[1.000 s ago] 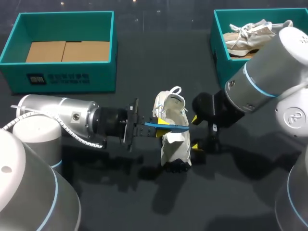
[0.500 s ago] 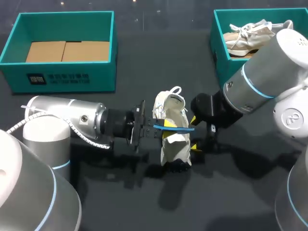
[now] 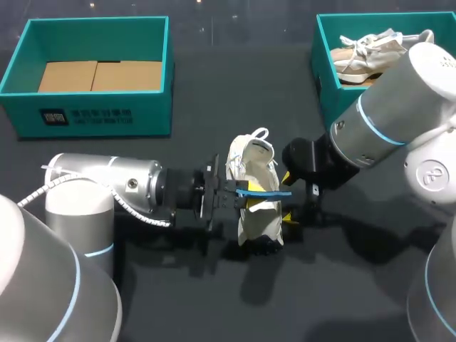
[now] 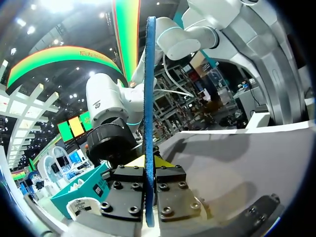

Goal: Take the shoe out of the shoebox, open the shoe tongue, remove and reinsert the insole, then place the shoe into the shoebox

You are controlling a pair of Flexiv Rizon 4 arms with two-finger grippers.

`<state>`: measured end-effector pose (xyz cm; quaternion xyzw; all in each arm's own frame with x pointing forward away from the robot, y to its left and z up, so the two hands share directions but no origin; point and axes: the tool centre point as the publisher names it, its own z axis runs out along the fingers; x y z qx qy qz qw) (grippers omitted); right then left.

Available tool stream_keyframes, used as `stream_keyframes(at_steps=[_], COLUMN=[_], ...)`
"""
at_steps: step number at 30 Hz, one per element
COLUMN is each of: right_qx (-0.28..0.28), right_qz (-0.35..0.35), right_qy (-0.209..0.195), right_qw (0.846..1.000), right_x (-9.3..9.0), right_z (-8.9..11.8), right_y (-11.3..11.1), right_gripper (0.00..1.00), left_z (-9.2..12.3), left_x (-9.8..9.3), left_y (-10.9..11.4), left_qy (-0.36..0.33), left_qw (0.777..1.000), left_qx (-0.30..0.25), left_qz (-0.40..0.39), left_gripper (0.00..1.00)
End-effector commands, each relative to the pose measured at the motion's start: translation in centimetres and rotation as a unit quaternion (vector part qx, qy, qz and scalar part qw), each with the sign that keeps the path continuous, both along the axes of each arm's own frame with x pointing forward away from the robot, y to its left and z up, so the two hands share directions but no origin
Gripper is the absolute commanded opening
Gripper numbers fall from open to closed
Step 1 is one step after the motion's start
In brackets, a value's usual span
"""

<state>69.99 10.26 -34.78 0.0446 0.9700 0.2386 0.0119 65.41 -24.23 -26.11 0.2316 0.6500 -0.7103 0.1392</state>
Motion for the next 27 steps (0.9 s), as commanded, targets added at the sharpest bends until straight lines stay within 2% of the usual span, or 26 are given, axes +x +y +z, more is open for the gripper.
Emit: stream_keyframes(at_steps=[1, 19, 27], right_qx=[-0.001, -0.001, -0.001], right_qz=[-0.001, -0.001, -0.001], right_qy=[-0.001, -0.001, -0.001], right_qw=[1.0, 1.0, 1.0], right_x=[-0.1, -0.1, -0.1], right_z=[-0.1, -0.1, -0.1], right_y=[0.1, 0.1, 0.1], right_gripper=[1.0, 1.0, 1.0], left_z=[-0.5, -2.6, -3.8], left_x=[-0.2, 1.7, 2.6], left_y=[-0.1, 0.7, 0.9], left_qy=[0.0, 0.017, 0.03], left_qw=[1.0, 0.998, 0.997], left_qx=[-0.008, -0.015, -0.023], left_qz=[0.015, 0.066, 0.062], left_gripper=[0.0, 0.0, 0.0])
